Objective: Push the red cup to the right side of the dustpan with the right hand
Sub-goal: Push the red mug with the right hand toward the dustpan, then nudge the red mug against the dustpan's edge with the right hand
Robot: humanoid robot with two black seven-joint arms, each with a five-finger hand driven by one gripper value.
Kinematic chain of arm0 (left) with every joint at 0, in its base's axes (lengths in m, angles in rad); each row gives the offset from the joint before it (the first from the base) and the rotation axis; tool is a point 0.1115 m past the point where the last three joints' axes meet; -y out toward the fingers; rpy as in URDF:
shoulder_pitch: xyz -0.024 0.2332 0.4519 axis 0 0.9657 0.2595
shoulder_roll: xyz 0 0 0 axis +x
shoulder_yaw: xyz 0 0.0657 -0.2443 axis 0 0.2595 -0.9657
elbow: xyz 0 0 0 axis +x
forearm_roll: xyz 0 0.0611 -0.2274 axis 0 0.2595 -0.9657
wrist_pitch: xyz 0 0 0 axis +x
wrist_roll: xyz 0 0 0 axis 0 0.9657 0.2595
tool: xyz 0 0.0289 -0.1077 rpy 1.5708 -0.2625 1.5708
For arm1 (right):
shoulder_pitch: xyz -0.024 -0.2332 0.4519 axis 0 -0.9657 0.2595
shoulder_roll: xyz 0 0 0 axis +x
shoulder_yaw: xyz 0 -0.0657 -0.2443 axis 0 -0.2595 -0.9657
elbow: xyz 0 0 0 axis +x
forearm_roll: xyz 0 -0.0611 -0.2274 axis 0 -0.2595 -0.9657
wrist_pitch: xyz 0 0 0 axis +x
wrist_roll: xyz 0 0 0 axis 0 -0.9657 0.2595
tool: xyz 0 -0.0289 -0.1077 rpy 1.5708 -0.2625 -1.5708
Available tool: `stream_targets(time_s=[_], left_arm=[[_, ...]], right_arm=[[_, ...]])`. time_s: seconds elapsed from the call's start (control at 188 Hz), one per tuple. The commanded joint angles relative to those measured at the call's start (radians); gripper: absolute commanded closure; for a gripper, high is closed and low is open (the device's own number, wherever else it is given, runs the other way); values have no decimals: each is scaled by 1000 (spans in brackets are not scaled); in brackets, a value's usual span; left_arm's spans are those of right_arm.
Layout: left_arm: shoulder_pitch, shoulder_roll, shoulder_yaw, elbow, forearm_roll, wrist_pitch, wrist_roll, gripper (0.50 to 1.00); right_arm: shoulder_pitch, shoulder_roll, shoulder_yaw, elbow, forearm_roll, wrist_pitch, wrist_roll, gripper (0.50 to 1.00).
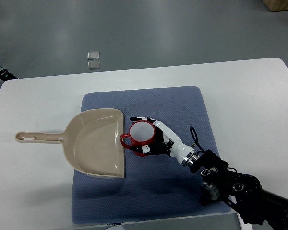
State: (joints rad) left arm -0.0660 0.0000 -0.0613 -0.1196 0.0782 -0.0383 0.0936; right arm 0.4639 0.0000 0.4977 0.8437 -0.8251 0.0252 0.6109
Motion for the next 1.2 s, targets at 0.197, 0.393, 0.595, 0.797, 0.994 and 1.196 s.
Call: stream_targets(time_s=[0.197, 0.393, 0.595, 0.797, 0.994, 1.196], left_arm=[[0, 0, 0, 0, 0, 0, 0, 500], [0, 0, 0, 0, 0, 0, 0, 500], [0, 0, 0, 0, 0, 0, 0, 500], [0, 0, 0, 0, 0, 0, 0, 500], [0, 0, 0, 0, 0, 0, 0, 500], [0, 0, 0, 0, 0, 0, 0, 500]], right_arm=[[16, 0, -16, 0, 1, -16, 0, 574], [18, 0, -54, 0, 1, -16, 0, 574], [21, 0, -73, 8, 1, -14, 0, 574], [22, 0, -77, 9, 1, -14, 0, 574], [29, 0, -80, 23, 1, -14, 0, 574], [33, 0, -94, 28, 1, -14, 0, 574]])
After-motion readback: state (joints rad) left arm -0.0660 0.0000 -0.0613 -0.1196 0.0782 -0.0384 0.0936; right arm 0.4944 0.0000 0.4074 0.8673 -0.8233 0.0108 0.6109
